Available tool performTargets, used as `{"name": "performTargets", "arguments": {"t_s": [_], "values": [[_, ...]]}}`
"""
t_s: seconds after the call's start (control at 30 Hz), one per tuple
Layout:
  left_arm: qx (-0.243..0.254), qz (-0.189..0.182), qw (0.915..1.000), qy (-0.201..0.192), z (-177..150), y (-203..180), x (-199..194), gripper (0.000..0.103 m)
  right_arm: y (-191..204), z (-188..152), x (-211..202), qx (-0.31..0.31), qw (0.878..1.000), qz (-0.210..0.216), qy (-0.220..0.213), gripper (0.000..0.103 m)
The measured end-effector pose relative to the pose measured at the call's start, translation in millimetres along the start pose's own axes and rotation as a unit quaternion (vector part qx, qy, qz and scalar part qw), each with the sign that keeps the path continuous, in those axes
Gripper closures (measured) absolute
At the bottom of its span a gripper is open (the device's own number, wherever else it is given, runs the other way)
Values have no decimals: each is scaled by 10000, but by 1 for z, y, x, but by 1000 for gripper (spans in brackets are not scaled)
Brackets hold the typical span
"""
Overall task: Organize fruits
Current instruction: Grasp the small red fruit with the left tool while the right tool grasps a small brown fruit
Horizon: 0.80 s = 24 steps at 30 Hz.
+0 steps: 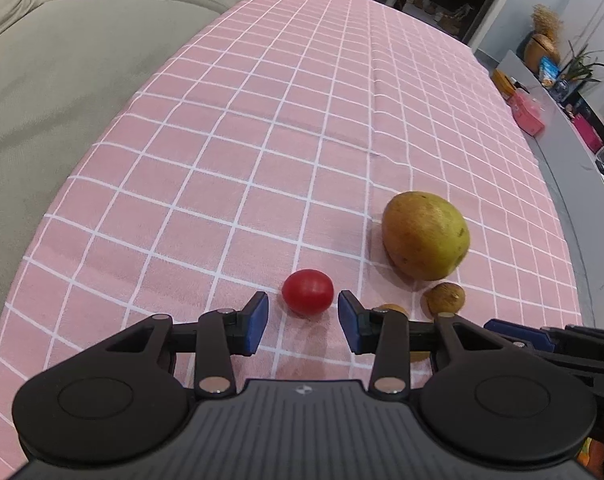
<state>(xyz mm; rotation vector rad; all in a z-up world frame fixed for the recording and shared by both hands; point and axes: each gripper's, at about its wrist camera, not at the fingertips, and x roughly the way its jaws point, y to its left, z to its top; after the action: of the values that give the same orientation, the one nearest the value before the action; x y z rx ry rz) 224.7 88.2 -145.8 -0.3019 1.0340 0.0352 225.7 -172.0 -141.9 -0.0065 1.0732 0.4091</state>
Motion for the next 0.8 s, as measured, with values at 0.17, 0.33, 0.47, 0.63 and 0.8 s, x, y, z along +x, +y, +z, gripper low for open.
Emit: {"name": "performTargets", "arguments": {"t_s": [0.17, 0.33, 0.47, 0.63, 0.8], "values": [[-4, -8, 10000, 42, 3, -2, 6, 56, -4, 2, 7, 140, 9998, 114, 63, 79], [67, 98, 9999, 116, 4, -4, 11, 56, -5, 3, 12, 178, 9996, 195, 124, 79], [41, 89, 9999, 110, 6, -4, 13, 59, -7, 4, 16, 330, 9987, 325, 224, 82], [119, 51, 9998, 120, 8, -7, 16, 66, -7, 4, 15, 353, 9984, 343, 264, 82], [107, 39, 9998, 137, 10, -8, 17, 70, -5, 3, 14, 319, 9986, 312, 300, 83]]}}
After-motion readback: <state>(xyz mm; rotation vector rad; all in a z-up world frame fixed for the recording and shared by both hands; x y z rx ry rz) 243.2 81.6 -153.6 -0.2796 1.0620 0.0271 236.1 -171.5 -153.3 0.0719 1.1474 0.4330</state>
